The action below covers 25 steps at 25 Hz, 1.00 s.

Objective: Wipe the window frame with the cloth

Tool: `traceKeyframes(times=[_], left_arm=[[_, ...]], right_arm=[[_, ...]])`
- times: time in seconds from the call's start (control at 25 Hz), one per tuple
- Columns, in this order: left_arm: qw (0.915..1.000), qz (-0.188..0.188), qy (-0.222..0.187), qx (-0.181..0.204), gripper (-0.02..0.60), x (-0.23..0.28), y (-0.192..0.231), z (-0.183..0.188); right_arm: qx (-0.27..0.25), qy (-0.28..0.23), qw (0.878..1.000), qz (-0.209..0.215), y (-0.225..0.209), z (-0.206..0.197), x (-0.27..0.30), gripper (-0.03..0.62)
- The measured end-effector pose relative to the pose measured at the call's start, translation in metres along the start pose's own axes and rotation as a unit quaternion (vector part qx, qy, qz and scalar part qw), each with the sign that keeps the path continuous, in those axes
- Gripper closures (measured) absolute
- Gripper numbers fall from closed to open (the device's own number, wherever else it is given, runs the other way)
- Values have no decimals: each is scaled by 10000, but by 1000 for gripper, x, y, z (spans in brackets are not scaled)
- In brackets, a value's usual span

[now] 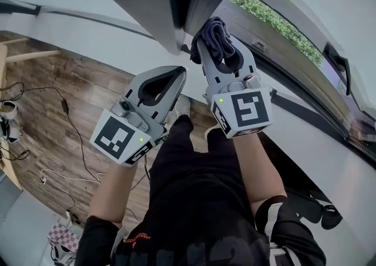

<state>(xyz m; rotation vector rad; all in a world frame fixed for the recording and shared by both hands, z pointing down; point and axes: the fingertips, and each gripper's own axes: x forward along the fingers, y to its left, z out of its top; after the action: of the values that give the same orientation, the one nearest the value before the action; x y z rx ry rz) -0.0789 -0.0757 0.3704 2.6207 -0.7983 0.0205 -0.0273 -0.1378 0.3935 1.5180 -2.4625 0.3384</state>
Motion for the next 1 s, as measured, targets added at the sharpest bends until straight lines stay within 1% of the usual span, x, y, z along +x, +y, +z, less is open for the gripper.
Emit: traceKeyframes(times=[0.24,0.48,1.0], left_arm=[[10000,-9,48,-21,563,-2,-3,-5],[9999,-98,120,27,563,0,-12,-5],[9989,-358,250,152,563,22,-44,-7]], right_arm=[[-46,125,9998,-177,-1,-5,3,491],[-38,186,9995,-255,-3,-7,-1,491],[46,196,9989,-434,-26,-14,-32,491]])
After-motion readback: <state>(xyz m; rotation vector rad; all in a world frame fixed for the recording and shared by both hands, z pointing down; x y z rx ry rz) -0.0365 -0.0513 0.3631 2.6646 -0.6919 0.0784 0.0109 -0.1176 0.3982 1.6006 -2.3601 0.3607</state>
